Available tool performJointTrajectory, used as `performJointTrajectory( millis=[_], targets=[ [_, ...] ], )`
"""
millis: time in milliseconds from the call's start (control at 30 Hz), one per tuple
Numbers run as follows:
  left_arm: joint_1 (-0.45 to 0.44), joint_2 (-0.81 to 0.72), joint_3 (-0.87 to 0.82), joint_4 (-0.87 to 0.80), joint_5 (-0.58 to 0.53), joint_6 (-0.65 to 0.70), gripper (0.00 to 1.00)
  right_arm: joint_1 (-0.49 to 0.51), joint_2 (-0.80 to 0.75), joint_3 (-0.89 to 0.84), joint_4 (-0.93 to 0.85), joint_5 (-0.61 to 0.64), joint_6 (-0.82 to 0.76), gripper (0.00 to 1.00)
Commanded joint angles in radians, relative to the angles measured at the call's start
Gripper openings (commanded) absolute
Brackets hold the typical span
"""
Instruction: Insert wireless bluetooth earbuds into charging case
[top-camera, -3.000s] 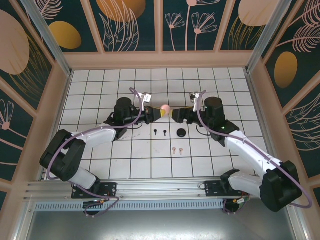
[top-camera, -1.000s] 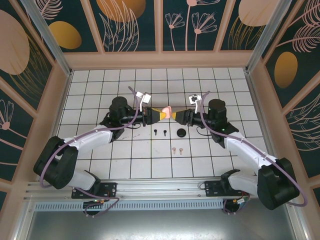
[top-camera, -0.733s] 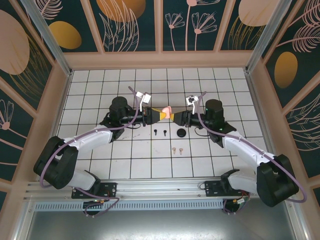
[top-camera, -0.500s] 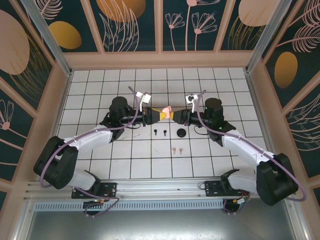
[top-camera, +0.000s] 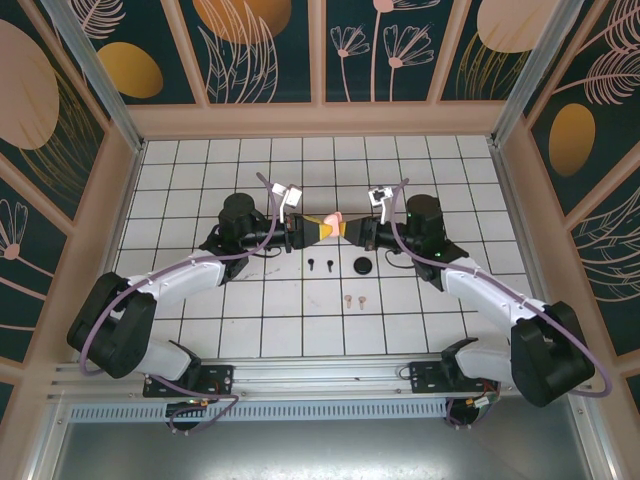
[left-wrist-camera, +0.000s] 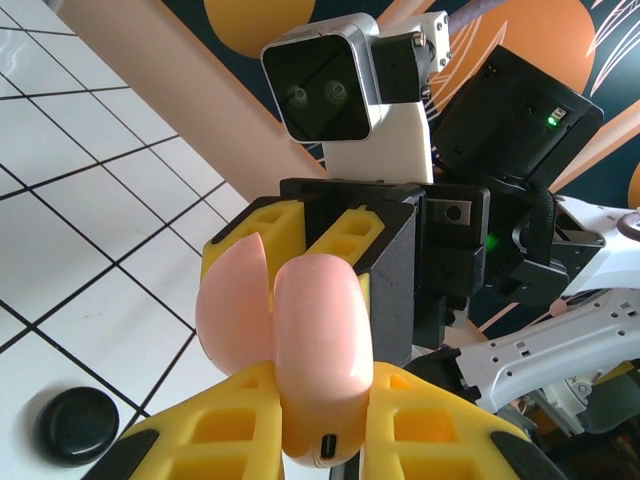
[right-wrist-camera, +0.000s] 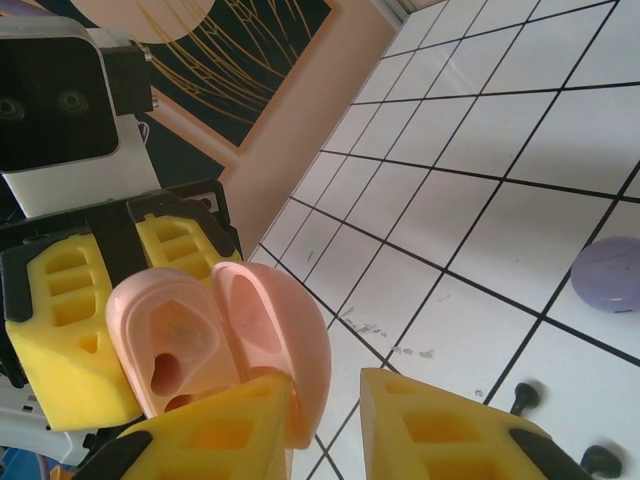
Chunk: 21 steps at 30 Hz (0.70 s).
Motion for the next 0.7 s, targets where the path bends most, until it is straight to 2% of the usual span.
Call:
performJointTrajectory(
  millis=[0, 133, 200, 367, 400, 467, 533, 600, 667],
  targets=[
    [-0.004, -0.011, 0.0, 0.04, 0.022, -0.003, 0.0, 0.018, 0.019, 0.043, 0.023, 0.008, -0.006, 0.25],
    [-0.004, -0.011, -0.005, 0.045, 0.02, -0.005, 0.0, 0.025, 0.03, 0.052, 0.015, 0.01, -0.012, 0.14],
    [-0.004, -0.01, -0.005, 0.046, 0.02, -0.007, 0.0, 0.025, 0.029, 0.051, 0.01, 0.019, -0.014, 0.0],
    [-0.004, -0.007, -0.008, 0.034, 0.001, -0.001, 0.0, 0.025, 0.018, 0.058, -0.018, 0.045, -0.031, 0.0],
    [-0.004, -0.007, -0.007, 0.025, -0.01, 0.004, 0.07, 0.025, 0.016, 0.06, -0.027, 0.052, -0.037, 0.0],
    [-0.004, -0.016, -0.007, -0.021, -0.071, 0.032, 0.35, 0.023, 0.013, 0.07, -0.068, 0.081, -0.062, 0.0],
    [-0.004, -0.034, 0.001, -0.088, -0.133, 0.078, 0.54, 0.019, 0.01, 0.087, -0.132, 0.121, -0.097, 0.0],
    [-0.004, -0.055, 0.026, -0.189, -0.182, 0.144, 0.66, 0.01, 0.007, 0.113, -0.217, 0.163, -0.151, 0.0],
    [-0.003, -0.074, 0.076, -0.33, -0.213, 0.233, 0.73, -0.001, 0.008, 0.148, -0.315, 0.197, -0.219, 0.0]
  ],
)
